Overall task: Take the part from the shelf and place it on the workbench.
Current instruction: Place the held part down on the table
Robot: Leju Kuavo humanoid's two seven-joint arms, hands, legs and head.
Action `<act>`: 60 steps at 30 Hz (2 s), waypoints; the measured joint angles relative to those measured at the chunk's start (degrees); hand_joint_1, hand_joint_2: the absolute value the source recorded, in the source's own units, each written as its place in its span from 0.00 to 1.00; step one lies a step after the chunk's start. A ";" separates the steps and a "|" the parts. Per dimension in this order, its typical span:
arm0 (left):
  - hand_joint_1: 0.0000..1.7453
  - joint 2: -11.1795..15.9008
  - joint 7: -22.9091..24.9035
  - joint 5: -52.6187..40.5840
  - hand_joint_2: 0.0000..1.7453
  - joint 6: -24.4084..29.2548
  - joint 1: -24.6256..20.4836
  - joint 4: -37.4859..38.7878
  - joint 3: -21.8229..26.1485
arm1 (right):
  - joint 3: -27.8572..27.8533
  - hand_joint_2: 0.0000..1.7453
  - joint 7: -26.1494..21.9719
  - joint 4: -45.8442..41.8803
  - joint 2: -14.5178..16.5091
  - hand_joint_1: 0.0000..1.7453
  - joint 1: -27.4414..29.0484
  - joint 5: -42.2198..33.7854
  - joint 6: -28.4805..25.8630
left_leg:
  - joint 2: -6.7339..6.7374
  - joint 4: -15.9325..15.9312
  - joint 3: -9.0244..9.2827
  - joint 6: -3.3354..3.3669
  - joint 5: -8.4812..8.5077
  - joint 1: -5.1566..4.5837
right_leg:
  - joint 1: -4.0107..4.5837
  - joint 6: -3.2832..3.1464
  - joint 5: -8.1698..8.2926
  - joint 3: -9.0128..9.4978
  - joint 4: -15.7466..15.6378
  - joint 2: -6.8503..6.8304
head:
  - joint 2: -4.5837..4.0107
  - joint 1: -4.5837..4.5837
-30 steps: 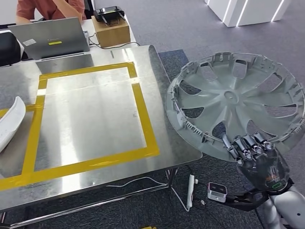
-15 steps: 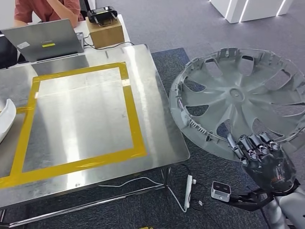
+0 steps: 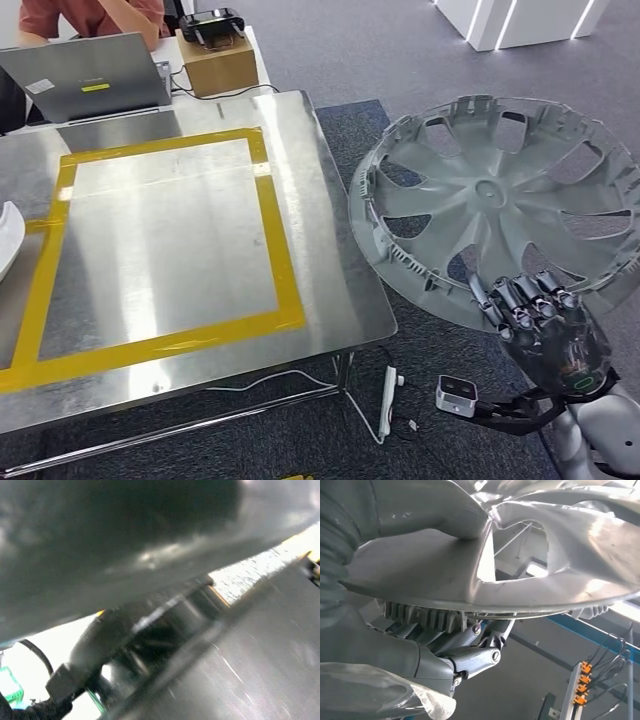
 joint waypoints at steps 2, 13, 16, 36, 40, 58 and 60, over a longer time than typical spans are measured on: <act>0.00 -0.01 0.00 0.00 0.00 0.00 0.07 0.00 0.00 | 0.03 1.00 0.21 0.01 0.00 1.00 0.02 0.00 0.00 | -0.04 0.00 -0.02 0.09 -0.01 -0.05 | -0.06 0.17 0.15 0.15 -0.32 -0.02 | 0.00 0.01; 0.00 -0.12 0.00 -0.01 0.00 0.01 -0.11 0.00 -0.02 | 0.21 1.00 1.81 0.21 -0.02 1.00 -0.07 0.02 0.00 | -0.03 0.04 -0.05 0.83 0.09 -0.25 | -0.26 0.88 0.64 0.39 -0.93 -0.01 | 0.01 -0.02; 0.00 -0.11 0.00 0.01 0.00 0.19 -0.04 0.00 -0.01 | 0.31 1.00 2.74 0.27 -0.02 1.00 0.25 0.02 0.00 | -0.03 0.05 -0.04 0.85 0.10 -0.24 | -0.25 0.91 0.66 0.38 -0.93 -0.01 | 0.01 -0.02; 0.00 0.03 2.04 -1.40 0.00 -1.05 -0.47 0.00 -1.16 | 11.89 1.00 19.57 10.15 -1.39 1.00 -4.09 0.13 0.01 | 0.04 0.02 -0.07 0.91 0.20 -0.14 | -0.14 0.90 0.71 0.35 -0.88 0.05 | 0.00 -0.02; 0.00 0.20 2.19 -1.74 0.00 -1.33 -0.74 0.00 -1.53 | 20.84 1.00 27.61 15.27 -3.80 1.00 -8.12 0.19 0.00 | 0.04 0.02 -0.08 0.95 0.26 -0.15 | -0.14 0.91 0.76 0.32 -0.88 0.02 | -0.01 -0.02; 0.00 0.44 3.99 -2.96 0.00 -2.08 -1.04 0.00 -3.03 | 36.88 1.00 28.87 34.33 -5.09 1.00 -21.35 -6.27 0.00 | 0.01 0.03 -0.13 0.95 0.28 -0.14 | -0.14 0.90 0.78 0.29 -0.86 -0.02 | 0.00 -0.03; 0.00 0.44 4.00 -2.96 0.00 -2.08 -1.05 0.00 -3.04 | 37.29 1.00 28.85 35.10 -5.08 1.00 -21.80 -6.28 -0.01 | 0.01 0.03 -0.13 0.95 0.28 -0.14 | -0.13 0.90 0.78 0.28 -0.86 -0.01 | 0.01 -0.03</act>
